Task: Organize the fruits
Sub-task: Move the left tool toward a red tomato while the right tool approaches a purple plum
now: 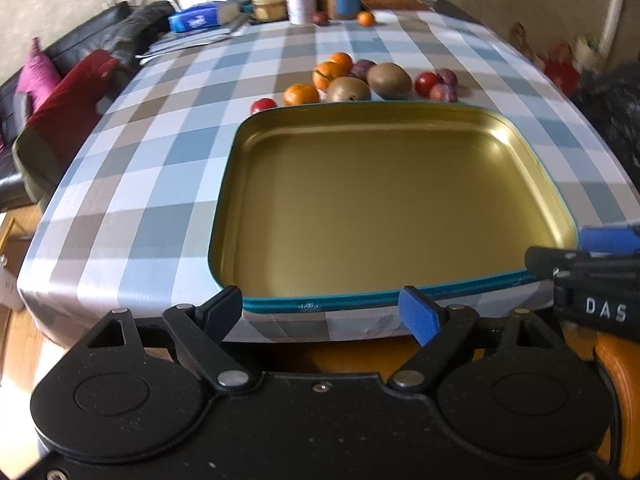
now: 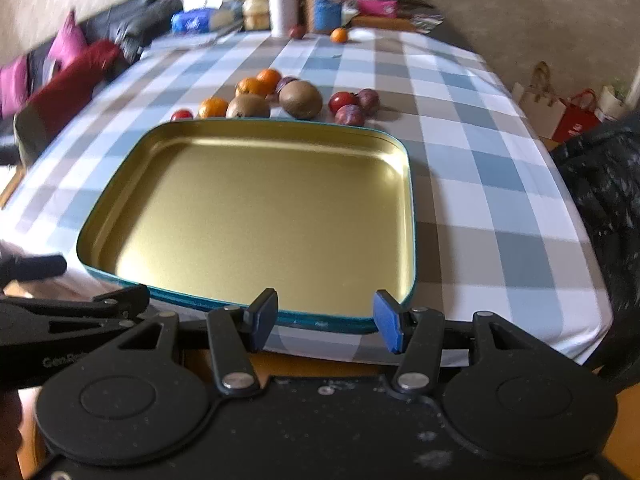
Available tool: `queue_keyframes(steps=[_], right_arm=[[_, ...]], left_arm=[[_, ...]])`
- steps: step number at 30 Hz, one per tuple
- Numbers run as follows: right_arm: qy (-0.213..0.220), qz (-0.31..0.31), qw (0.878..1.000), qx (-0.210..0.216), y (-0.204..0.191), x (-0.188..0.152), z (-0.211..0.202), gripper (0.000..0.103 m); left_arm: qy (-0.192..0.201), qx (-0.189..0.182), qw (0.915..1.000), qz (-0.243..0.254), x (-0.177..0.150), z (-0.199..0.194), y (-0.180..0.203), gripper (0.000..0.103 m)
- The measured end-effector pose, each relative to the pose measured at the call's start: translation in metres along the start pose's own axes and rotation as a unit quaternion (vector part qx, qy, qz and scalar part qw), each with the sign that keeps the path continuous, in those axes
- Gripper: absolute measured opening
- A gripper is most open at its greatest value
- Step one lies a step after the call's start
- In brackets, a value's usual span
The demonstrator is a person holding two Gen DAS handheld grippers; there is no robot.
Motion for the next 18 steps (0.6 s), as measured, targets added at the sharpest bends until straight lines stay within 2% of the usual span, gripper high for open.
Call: queue_keyframes(steps=[4,8,14,18], right_arm=[[-0.024,-0.049,0.998,-0.012,-0.004,0.019,-0.005,0.054],[-0.021,-0.075,0.997,-0.023,-0.005,0.047,-0.014,0.053],[-0.03,-0.021,0.999,0.014,0.006,0.096,-0.01,0.053],[-0.03,0.005,0.999,-0.014,0.018,0.128,0.004,0.054]], left_arm=[[-0.029,-0.016,0.9994,0.009,0.018,0.001,-0.008,0.086],[-0.038,-0.004,0.9992,0.008,0.041,-0.001,-0.018,0.086],[-0.028,0.032,0.999,0.016,0.08,-0.001,-0.03,0.086],[-0.028,0.034,0.999,0.009,0.105,0.006,-0.039,0.086]])
Point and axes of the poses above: each gripper's, at about its wrist camera, not at the fingertips, and z roughly the way its jaws point, y to its right, x to its top, the point moved 2 cm from there along z, roughly the way its jaws point, and after that the axes turned 4 degrees about -y, right-handed, at the moved point
